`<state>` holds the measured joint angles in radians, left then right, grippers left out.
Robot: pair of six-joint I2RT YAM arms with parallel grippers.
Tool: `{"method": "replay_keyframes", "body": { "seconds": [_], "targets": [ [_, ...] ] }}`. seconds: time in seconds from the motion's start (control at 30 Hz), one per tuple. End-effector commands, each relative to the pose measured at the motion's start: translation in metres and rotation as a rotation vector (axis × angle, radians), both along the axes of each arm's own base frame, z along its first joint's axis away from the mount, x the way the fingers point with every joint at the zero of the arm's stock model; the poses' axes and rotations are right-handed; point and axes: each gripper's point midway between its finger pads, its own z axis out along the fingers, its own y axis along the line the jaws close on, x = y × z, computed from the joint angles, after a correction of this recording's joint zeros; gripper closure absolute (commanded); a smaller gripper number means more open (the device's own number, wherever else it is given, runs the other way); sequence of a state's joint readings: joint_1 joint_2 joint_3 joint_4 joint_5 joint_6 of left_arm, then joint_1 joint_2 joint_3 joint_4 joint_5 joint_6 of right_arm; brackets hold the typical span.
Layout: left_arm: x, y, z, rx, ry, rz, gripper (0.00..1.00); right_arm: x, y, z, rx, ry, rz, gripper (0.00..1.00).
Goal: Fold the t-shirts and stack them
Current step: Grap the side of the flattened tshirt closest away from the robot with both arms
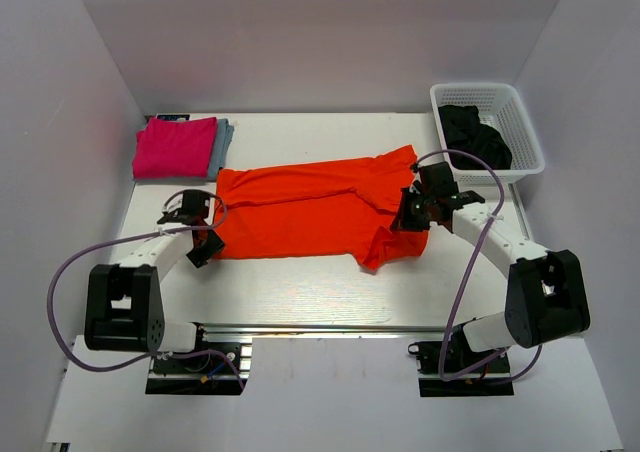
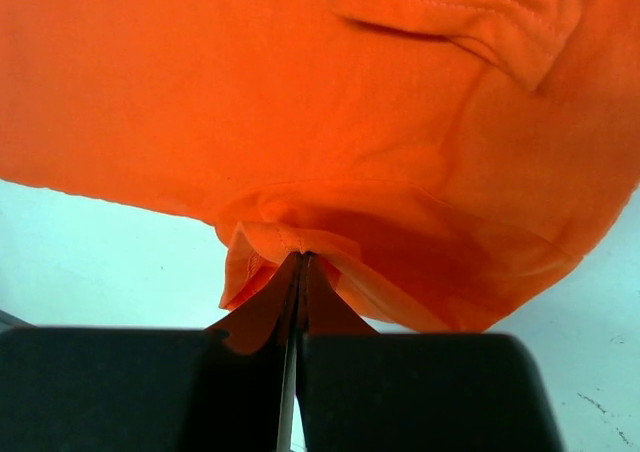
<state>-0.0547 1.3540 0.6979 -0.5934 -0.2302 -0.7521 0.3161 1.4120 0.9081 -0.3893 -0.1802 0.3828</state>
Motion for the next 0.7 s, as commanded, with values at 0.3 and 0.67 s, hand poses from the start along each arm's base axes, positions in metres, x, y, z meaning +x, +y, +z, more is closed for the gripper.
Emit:
{"method": "replay_keyframes", "body": {
  "seconds": [0.3, 0.67],
  "targets": [
    [0.016, -0.002, -0.019, -0.013, 0.003, -0.001, 0.82, -0.003, 0.004, 0.001, 0.041, -0.028, 0.03, 1.0],
    [0.054, -0.016, 0.034, -0.035, -0.244, -0.135, 1.0, 0.018, 0.01, 0.03, 0.104, -0.121, 0.038, 1.0]
  ]
}}
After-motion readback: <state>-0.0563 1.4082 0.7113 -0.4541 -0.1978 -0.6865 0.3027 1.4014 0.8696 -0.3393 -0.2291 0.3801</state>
